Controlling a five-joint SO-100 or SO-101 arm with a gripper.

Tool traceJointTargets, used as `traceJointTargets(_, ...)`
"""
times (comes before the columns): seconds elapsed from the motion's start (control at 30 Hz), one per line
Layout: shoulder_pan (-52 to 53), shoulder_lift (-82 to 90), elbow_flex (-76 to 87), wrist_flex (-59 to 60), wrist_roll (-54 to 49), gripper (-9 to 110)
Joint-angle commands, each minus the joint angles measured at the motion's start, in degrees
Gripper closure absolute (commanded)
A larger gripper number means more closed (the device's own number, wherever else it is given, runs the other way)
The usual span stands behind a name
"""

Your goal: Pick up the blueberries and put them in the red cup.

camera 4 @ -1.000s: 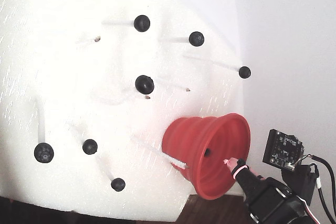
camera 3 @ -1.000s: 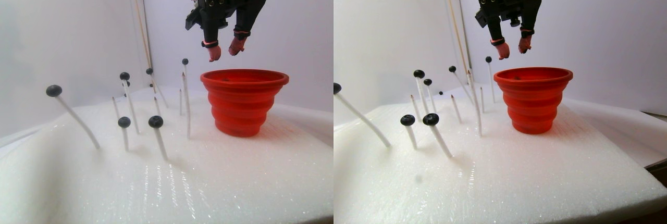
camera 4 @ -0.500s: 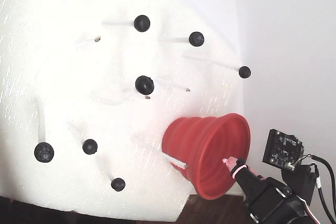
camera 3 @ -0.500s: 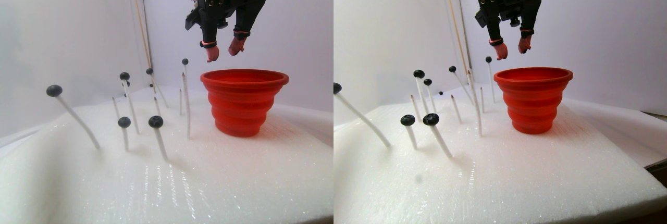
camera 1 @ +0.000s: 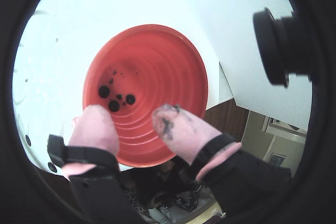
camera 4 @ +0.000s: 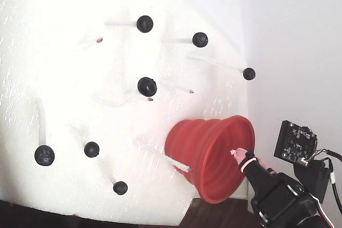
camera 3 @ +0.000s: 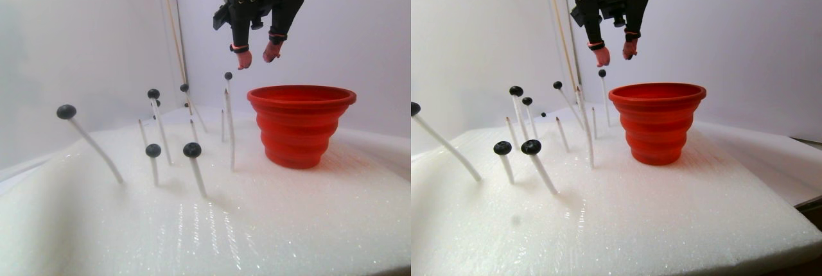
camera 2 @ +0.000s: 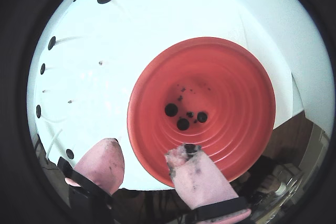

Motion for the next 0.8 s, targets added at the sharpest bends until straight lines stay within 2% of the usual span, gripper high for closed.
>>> traceJointTargets(0.0, -0.2, 5.3, -4.8, 0.0, 0.3, 86)
traceJointTargets(0.77, -2.4, -1.1, -9.0, -7.3, 1.9, 85)
